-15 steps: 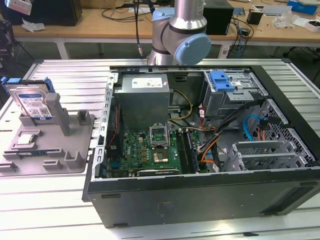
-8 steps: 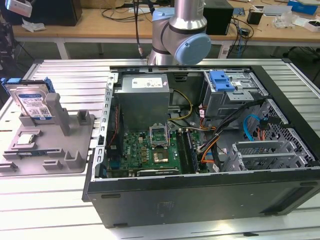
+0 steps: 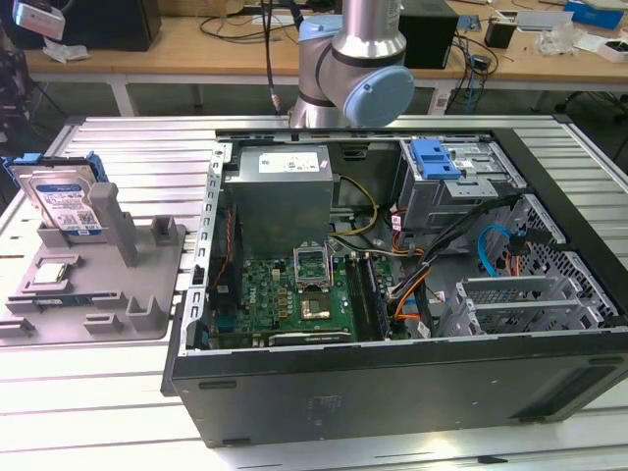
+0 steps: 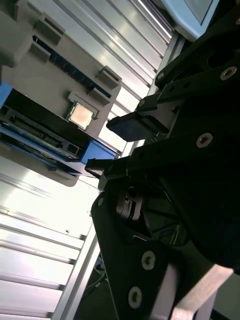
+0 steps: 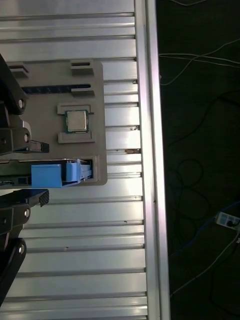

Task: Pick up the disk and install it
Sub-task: 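Pick up the disk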

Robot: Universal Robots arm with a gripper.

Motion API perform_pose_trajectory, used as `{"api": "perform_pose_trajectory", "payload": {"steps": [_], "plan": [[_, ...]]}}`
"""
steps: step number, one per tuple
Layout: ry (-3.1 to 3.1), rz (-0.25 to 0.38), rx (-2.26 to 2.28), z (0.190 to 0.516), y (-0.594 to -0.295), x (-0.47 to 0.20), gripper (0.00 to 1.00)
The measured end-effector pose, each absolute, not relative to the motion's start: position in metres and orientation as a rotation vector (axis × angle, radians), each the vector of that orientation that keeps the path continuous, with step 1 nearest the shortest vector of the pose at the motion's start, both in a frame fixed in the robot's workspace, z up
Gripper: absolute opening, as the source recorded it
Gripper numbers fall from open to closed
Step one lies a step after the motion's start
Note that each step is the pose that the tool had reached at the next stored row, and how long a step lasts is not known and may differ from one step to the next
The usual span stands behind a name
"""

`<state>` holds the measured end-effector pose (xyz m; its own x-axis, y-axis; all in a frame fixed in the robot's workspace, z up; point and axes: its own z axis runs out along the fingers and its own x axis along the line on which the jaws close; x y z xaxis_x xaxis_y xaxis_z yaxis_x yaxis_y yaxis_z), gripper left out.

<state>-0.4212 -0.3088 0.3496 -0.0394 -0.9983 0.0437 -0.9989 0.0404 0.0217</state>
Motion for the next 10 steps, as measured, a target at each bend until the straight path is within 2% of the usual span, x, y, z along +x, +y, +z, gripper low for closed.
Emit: {"api": "perform_pose_trajectory", "payload": {"steps": [10], "plan": [[-2.231, 0.024, 2.144, 0.3451, -0.3088, -0.4212, 0.44]]}}
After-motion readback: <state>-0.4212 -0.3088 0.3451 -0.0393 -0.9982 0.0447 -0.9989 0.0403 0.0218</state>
